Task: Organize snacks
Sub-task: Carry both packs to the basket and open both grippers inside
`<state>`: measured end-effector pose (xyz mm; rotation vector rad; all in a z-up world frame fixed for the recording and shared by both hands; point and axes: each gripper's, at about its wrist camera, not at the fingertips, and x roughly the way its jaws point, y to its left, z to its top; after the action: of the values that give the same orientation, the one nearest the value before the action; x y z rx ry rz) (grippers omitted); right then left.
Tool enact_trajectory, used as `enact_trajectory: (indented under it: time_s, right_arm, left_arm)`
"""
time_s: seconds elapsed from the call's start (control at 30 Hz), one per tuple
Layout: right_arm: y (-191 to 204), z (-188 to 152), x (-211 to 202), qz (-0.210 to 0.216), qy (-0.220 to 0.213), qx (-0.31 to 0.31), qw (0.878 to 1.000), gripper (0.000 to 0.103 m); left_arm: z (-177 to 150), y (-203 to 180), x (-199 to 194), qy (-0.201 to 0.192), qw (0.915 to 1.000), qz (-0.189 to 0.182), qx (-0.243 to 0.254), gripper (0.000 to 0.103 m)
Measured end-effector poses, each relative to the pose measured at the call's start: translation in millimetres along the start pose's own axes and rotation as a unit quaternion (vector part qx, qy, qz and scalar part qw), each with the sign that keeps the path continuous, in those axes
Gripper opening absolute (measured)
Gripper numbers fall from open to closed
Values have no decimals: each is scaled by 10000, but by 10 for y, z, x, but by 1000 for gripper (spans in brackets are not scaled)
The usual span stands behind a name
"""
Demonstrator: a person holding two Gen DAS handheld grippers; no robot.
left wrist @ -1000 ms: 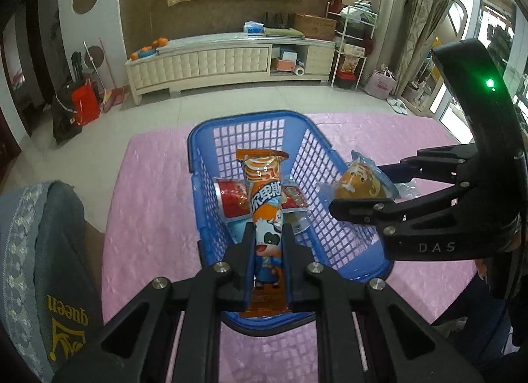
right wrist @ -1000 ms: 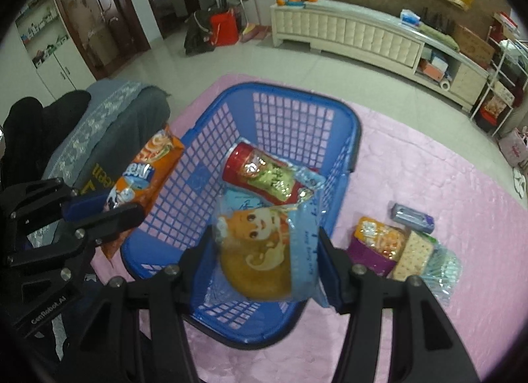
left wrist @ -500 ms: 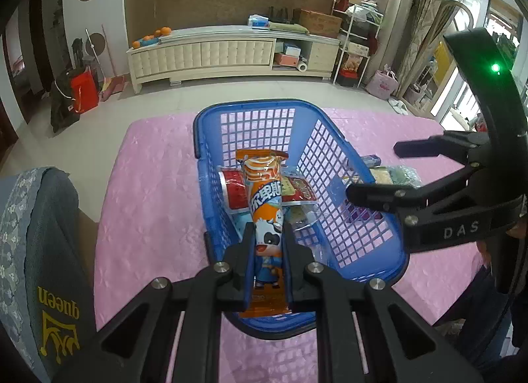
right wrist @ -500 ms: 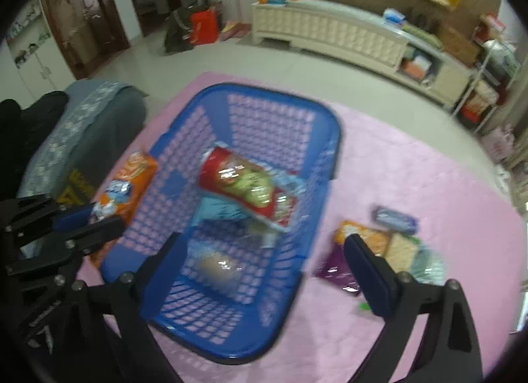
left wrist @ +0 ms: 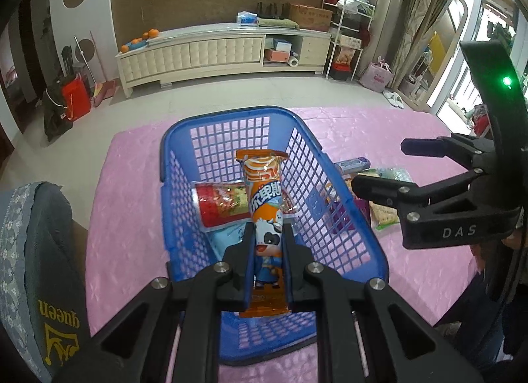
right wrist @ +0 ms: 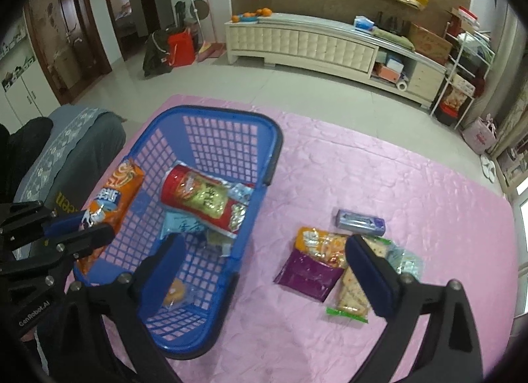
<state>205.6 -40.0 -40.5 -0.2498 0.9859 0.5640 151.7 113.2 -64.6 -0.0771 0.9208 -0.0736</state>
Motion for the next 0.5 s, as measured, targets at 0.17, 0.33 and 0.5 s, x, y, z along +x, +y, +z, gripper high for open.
enact_trajectory:
  time_s: [0.17,0.33,0.5]
  right_arm:
    - [-102,50,135,61,82,-8,9999,99]
    - [-227,146,272,130,105,49,9998,99]
    - [-324,240,343,91,33,34,9999,99]
  left_arm:
    - [140,-45,210,95,9999,-41,-6,13]
    - [277,-49,379,104,9998,-172,-26,13]
    - [445,-29,492,104,9999,-114,42,13]
